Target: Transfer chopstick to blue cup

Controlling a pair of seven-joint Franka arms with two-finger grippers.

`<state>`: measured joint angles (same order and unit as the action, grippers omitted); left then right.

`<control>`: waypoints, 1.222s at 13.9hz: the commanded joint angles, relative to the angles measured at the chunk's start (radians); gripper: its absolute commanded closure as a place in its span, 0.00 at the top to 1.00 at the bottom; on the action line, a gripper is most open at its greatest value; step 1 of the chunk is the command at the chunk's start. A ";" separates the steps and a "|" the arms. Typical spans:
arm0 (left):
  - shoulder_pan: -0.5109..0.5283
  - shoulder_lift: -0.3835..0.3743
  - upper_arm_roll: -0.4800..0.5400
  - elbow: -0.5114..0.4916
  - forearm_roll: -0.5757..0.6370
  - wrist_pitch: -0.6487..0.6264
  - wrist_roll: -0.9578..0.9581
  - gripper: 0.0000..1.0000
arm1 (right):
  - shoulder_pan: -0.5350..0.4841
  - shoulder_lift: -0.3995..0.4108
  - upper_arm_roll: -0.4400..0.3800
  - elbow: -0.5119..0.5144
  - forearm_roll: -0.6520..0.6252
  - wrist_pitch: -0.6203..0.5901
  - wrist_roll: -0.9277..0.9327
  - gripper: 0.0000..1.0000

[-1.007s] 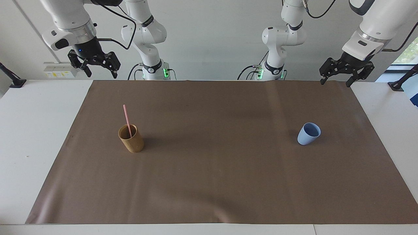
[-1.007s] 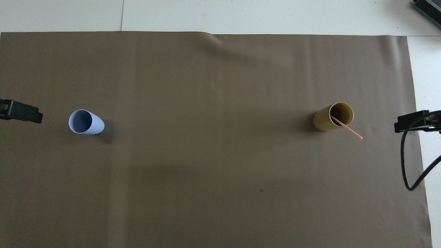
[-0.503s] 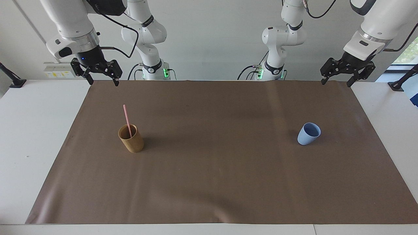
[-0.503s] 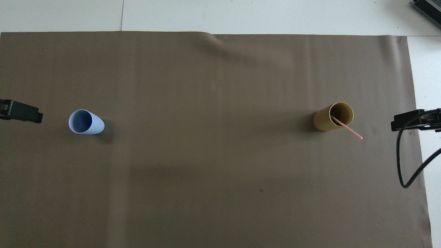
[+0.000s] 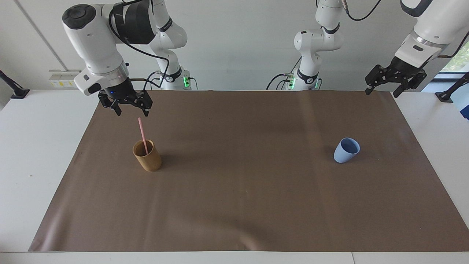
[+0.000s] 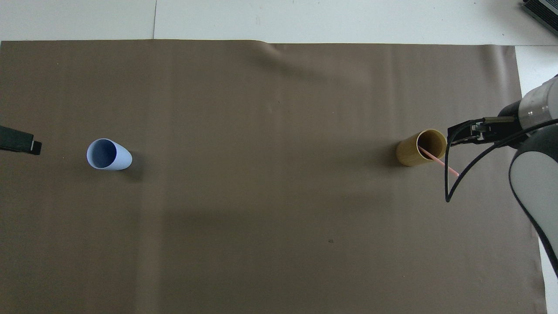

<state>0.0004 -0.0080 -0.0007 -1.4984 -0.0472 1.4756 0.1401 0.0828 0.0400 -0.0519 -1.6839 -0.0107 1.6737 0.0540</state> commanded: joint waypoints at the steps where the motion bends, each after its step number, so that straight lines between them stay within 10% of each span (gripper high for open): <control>1: -0.002 -0.015 -0.004 -0.016 -0.010 -0.009 0.010 1.00 | -0.017 -0.037 0.000 -0.114 0.014 0.017 -0.066 1.00; 11: 0.001 -0.041 -0.008 -0.057 -0.010 0.011 0.010 1.00 | -0.078 -0.038 0.000 -0.277 0.017 0.083 -0.148 1.00; 17: 0.006 -0.041 -0.008 -0.054 -0.013 0.006 0.003 1.00 | -0.077 -0.034 0.000 -0.264 0.058 0.080 -0.146 0.69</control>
<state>0.0002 -0.0236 -0.0105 -1.5248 -0.0473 1.4763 0.1401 0.0167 0.0286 -0.0571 -1.9267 0.0099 1.7356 -0.0790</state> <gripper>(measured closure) 0.000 0.216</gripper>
